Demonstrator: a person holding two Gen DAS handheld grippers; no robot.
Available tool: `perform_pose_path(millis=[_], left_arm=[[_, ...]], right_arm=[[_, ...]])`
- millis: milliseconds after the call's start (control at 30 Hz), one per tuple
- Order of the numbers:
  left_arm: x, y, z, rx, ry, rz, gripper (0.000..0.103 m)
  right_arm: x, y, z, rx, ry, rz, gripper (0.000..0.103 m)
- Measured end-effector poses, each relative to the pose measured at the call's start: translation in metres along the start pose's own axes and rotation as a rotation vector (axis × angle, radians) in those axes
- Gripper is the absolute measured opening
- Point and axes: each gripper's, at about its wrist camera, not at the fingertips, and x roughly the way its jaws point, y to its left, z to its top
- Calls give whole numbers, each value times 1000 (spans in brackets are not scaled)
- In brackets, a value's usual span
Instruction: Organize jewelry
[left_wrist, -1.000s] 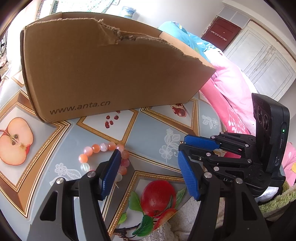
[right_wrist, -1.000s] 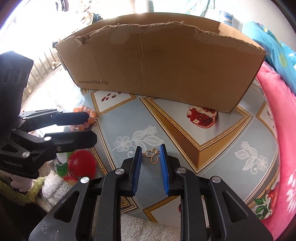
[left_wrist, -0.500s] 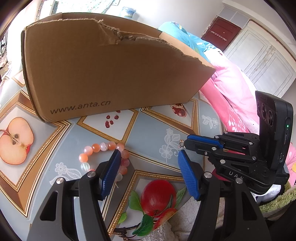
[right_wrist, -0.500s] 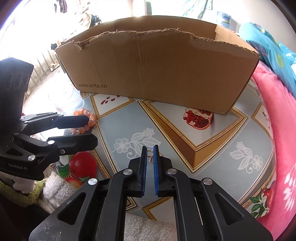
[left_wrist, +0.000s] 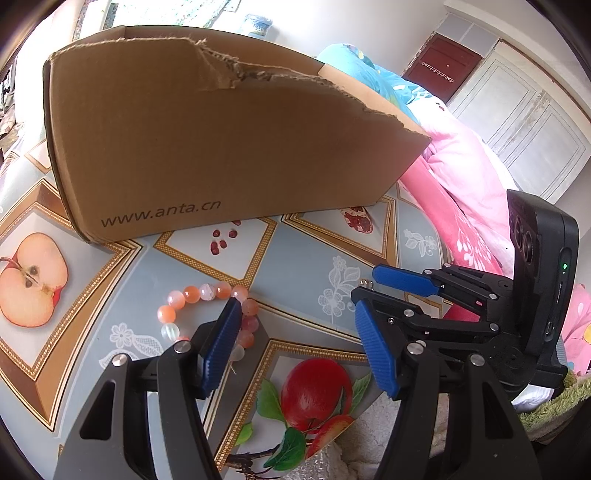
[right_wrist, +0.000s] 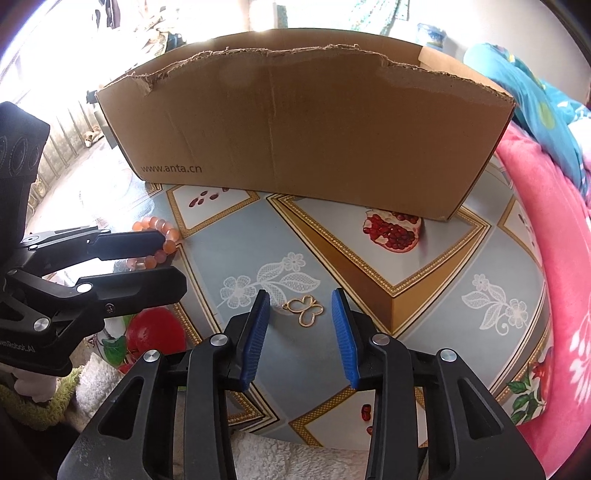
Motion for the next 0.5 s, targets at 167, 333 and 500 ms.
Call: perform_pose_path(millis=[167,333,500], left_arm=[[0,0,0,-1,-2,-1,62],[0,0,0,-2,-2,0,62],[-1,-1,-1,4,1,6,62]], right_arm=[[-6,4,-1,-5,-3,5,18],[-2,-5,2,20,-1,38,18],[-1,-18,4,66,6,91,18]])
